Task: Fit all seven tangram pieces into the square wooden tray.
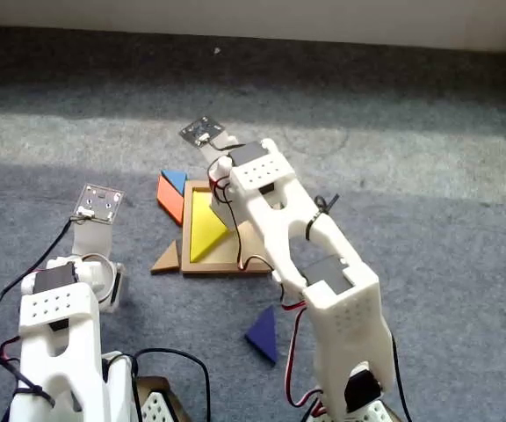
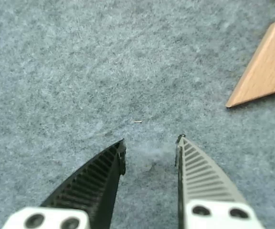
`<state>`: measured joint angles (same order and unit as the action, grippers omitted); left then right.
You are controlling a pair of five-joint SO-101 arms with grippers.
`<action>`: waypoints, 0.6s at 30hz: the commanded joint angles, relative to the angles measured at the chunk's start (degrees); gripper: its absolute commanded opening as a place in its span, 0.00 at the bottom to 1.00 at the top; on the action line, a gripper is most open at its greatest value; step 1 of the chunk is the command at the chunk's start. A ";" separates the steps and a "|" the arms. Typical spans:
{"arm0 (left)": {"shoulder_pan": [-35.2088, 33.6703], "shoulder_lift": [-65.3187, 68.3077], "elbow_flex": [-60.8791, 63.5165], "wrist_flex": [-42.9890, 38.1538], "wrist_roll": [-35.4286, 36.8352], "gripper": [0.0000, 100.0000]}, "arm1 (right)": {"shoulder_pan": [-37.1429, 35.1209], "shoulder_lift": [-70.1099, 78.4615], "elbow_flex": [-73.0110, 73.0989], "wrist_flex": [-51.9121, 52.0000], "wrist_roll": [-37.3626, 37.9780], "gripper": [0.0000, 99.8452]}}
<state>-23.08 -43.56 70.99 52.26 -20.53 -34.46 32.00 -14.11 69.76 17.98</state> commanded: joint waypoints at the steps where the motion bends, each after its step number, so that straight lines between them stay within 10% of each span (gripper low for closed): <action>1: -0.57 -0.84 -0.13 -0.79 -0.26 0.18 | 1.10 3.03 -2.07 -0.22 2.64 0.26; 18: -0.57 -0.84 -0.13 -0.79 -0.26 0.18 | -1.89 0.92 -0.13 3.74 5.36 0.26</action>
<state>-23.08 -43.56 70.99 52.26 -20.53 -33.67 36.04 -16.04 69.93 22.81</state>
